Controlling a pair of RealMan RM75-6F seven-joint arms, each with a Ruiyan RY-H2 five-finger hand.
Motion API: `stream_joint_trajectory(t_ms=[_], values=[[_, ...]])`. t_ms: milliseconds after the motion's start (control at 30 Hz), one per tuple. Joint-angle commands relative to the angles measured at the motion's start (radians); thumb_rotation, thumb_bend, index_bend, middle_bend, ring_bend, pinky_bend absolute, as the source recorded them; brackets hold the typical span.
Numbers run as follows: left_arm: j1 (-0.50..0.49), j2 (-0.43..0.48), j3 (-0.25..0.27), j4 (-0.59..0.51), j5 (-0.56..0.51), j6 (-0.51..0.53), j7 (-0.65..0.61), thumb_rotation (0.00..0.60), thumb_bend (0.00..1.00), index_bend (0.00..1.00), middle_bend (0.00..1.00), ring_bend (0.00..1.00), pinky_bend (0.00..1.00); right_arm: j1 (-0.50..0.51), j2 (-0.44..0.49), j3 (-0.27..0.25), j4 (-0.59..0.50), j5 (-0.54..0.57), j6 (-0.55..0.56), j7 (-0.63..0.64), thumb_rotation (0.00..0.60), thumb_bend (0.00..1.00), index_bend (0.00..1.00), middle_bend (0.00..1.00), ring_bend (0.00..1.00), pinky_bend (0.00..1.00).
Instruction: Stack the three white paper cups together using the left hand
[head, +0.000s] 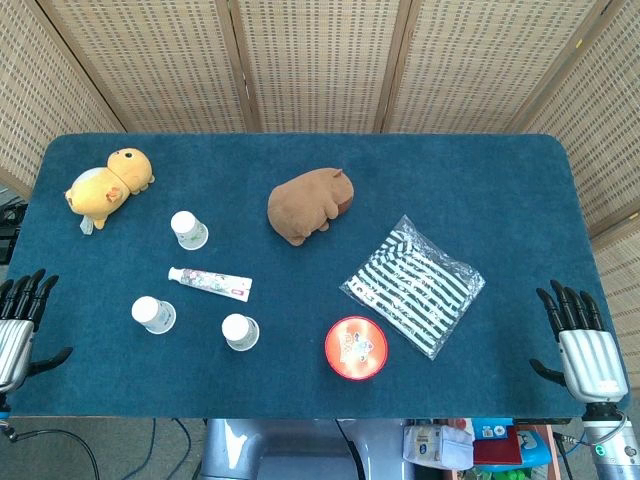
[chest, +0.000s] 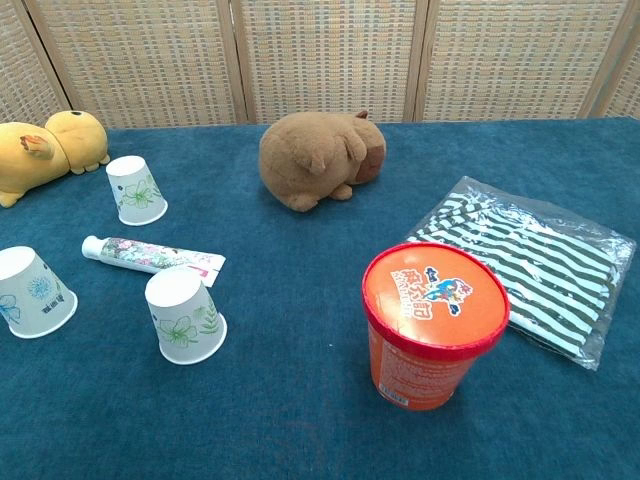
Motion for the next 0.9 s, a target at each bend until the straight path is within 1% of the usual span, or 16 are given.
stream_joint_trajectory(t_ms=[33,433,900], values=[[-0.002,0.000,0.001,0.000,0.005,0.000,-0.005,0.600,0.16,0.00,0.00,0.00,0.00,-0.001,0.001,0.000,0.000,-0.001,0.002,0.001,0.600,0.05,0.00,0.00,0.00,0.00],[-0.009,-0.005,0.007,0.001,0.026,-0.006,0.002,0.600,0.16,0.00,0.00,0.00,0.00,-0.004,0.002,-0.006,-0.003,-0.015,0.010,0.005,0.600,0.05,0.00,0.00,0.00,0.00],[-0.013,-0.005,0.007,0.002,0.024,-0.013,-0.008,0.600,0.16,0.00,0.00,0.00,0.00,0.000,-0.001,-0.008,0.003,-0.012,0.000,0.006,0.600,0.05,0.00,0.00,0.00,0.00]])
